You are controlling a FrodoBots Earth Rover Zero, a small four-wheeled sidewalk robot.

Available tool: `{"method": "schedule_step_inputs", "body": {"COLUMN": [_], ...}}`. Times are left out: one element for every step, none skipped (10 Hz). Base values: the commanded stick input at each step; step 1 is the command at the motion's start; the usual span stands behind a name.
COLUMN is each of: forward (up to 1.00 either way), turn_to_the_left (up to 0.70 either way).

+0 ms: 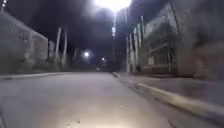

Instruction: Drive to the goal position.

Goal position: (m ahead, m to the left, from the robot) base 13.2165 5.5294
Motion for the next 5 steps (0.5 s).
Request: {"method": "schedule_step_inputs", "body": {"forward": [0.7,0.7,0.7,0.7,0.7], "turn_to_the_left": [0.0,0.0,0.0,0.0,0.0]}}
